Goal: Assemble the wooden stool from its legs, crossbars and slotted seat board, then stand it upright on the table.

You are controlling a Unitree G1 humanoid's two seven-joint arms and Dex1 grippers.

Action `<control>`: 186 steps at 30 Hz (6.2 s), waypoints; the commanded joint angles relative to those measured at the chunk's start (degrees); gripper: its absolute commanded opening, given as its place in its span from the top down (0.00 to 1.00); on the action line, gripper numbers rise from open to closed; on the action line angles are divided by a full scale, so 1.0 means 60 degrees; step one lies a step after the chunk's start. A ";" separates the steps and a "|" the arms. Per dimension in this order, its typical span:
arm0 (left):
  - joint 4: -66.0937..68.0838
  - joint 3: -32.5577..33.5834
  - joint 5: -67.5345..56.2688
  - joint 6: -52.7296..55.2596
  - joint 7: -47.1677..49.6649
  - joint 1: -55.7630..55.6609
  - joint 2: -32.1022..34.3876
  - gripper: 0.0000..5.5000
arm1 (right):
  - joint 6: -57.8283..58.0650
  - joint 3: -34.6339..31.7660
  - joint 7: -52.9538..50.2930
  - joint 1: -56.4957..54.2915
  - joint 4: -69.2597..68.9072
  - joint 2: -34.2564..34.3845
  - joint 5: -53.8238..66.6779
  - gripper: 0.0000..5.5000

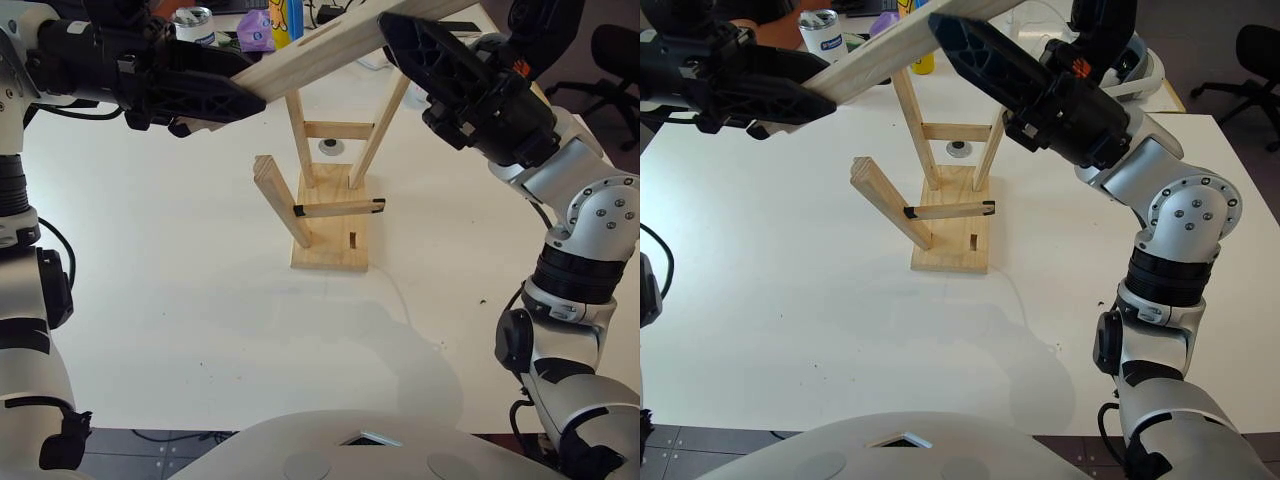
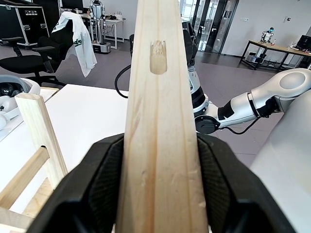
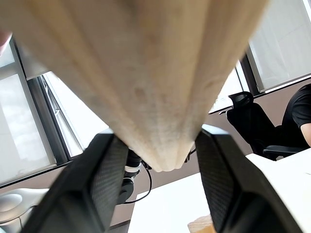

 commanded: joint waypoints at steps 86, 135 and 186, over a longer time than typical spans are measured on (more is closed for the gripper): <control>-0.6395 0.1585 0.1404 -0.2548 0.5567 0.6637 -0.0175 0.25 | -0.0387 -0.2275 0.2986 0.1120 0.3200 -0.4257 -0.3318 0.62; -0.3921 0.1154 0.3187 -0.4484 0.6107 0.5844 -0.0378 0.25 | -0.2882 0.0776 0.4748 0.3552 0.0982 -0.2664 -0.6693 0.62; -0.4911 0.1687 0.3013 -0.4226 0.7316 0.7348 -0.1000 0.25 | -0.0564 0.4248 0.4432 0.0001 0.1132 -0.3336 -0.9125 0.62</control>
